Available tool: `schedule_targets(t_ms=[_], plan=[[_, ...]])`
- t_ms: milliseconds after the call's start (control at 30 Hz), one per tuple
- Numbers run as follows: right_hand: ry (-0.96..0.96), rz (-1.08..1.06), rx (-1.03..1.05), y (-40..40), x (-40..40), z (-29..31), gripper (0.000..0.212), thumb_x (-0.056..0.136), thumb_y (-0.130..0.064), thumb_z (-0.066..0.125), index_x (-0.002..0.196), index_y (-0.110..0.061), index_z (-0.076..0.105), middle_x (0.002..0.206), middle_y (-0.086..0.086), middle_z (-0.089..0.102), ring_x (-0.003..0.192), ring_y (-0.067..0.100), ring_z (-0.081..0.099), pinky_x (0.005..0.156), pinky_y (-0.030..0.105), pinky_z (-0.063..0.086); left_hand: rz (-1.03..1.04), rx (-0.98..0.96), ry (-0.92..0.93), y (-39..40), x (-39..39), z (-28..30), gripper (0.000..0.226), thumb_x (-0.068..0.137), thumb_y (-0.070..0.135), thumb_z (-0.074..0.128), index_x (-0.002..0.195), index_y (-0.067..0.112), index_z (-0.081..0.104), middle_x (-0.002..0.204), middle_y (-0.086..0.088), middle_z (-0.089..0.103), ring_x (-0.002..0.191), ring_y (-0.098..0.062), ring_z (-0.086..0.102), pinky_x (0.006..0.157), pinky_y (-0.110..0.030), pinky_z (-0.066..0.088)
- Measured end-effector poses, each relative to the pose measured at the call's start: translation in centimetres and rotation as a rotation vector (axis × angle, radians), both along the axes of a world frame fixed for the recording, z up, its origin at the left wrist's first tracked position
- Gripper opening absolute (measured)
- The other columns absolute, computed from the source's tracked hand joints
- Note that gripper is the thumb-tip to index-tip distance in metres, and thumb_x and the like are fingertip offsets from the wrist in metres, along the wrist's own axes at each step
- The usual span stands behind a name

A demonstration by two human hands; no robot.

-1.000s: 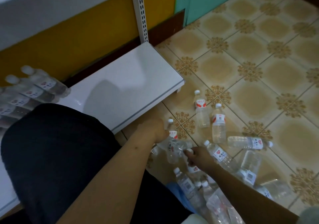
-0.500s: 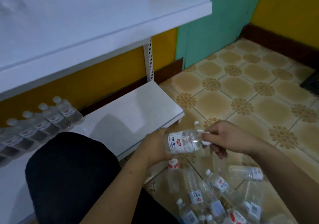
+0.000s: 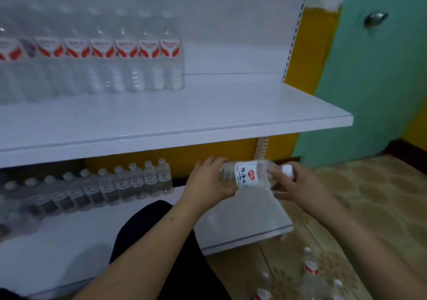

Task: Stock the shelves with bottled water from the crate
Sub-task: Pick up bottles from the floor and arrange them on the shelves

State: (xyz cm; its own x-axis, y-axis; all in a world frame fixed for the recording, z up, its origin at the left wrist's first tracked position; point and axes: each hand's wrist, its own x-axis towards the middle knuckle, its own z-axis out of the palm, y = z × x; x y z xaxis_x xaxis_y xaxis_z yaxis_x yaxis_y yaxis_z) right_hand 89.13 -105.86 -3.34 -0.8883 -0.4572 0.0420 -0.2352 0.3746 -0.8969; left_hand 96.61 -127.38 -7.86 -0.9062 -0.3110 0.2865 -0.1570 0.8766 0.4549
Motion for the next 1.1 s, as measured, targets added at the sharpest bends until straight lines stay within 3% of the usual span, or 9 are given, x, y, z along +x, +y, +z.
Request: schedule_targets(t_ms=[100,333,533,600,667,767,900,967,1100], plan=[[-0.13,0.098,-0.139,-4.6,0.8,-0.2,0.03,0.089,-0.032,0.066,0.097,-0.003,0.062,0.1,0.02,0.068,0.087,0.02,0.073,0.08,0.036,0.061,0.11,0.011,-0.01,-4.3,2.4,1.0,0.091,0.065,0.049,0.079,0.143,0.031,0.037,0.139,0.002,0.045,0.125,-0.026,0.042,0.1,-0.038,0.043],[-0.272,0.22,-0.281,-17.8,5.0,-2.3,0.023,0.094,-0.025,0.06,0.098,-0.004,0.066,0.1,0.014,0.073,0.091,0.025,0.073,0.073,0.024,0.06,0.424,0.197,0.232,-13.4,10.9,-2.4,0.098,0.06,0.05,0.086,0.142,0.021,0.039,0.136,-0.003,0.044,0.123,-0.022,0.046,0.099,-0.036,0.047],[-0.137,0.42,-0.021,-29.3,9.9,-6.0,0.045,0.077,-0.053,0.071,0.095,-0.012,0.069,0.094,0.008,0.075,0.086,0.025,0.073,0.084,0.049,0.058,0.755,0.649,0.231,-18.1,17.6,-9.2,0.12,0.061,0.045,0.088,0.152,0.019,0.016,0.141,-0.01,0.035,0.124,-0.028,0.05,0.099,-0.037,0.048],[-0.071,0.461,0.067,-33.3,11.5,-7.6,0.049,0.073,-0.057,0.071,0.091,-0.012,0.069,0.091,0.007,0.074,0.082,0.025,0.073,0.079,0.05,0.059,0.869,0.786,0.17,-19.8,19.2,-11.0,0.111,0.063,0.042,0.088,0.149,0.018,0.022,0.134,-0.011,0.036,0.119,-0.031,0.054,0.098,-0.038,0.048],[0.004,0.517,0.135,-36.9,13.5,-8.7,0.041,0.081,-0.051,0.069,0.088,-0.011,0.067,0.089,0.004,0.071,0.078,0.021,0.068,0.068,0.034,0.057,0.999,0.883,0.158,-21.4,20.2,-12.7,0.096,0.066,0.04,0.087,0.141,0.016,0.033,0.129,-0.011,0.038,0.115,-0.034,0.056,0.098,-0.039,0.048],[0.167,0.581,0.244,-42.3,15.3,-10.7,0.036,0.09,-0.042,0.065,0.101,-0.008,0.067,0.086,0.003,0.059,0.074,0.016,0.053,0.051,0.019,0.034,1.225,0.974,0.205,-24.1,20.5,-15.0,0.074,0.072,0.035,0.084,0.129,0.015,0.042,0.126,-0.01,0.038,0.116,-0.033,0.05,0.094,-0.041,0.048],[0.266,0.672,0.28,-49.9,17.3,-13.6,0.039,0.092,-0.042,0.063,0.106,-0.006,0.067,0.089,0.007,0.068,0.085,0.021,0.057,0.071,0.022,0.032,1.433,0.988,0.316,-28.7,20.0,-17.5,0.059,0.08,0.025,0.077,0.127,0.013,0.042,0.124,-0.009,0.039,0.116,-0.03,0.046,0.089,-0.04,0.049],[0.326,0.697,0.289,-53.4,18.6,-15.0,0.043,0.091,-0.045,0.062,0.11,-0.006,0.068,0.106,0.012,0.07,0.098,0.029,0.063,0.078,0.026,0.037,1.469,0.97,0.393,-31.2,19.9,-19.1,0.062,0.081,0.027,0.075,0.13,0.012,0.041,0.124,-0.01,0.042,0.113,-0.03,0.05,0.089,-0.04,0.05],[0.339,0.735,0.273,-60.3,20.3,-18.7,0.041,0.087,-0.046,0.067,0.105,-0.009,0.069,0.104,0.008,0.071,0.095,0.026,0.066,0.088,0.04,0.052,1.429,1.015,0.541,-36.3,19.9,-23.0,0.066,0.088,0.03,0.065,0.144,0.012,0.035,0.135,-0.013,0.046,0.12,-0.03,0.052,0.094,-0.036,0.046]])
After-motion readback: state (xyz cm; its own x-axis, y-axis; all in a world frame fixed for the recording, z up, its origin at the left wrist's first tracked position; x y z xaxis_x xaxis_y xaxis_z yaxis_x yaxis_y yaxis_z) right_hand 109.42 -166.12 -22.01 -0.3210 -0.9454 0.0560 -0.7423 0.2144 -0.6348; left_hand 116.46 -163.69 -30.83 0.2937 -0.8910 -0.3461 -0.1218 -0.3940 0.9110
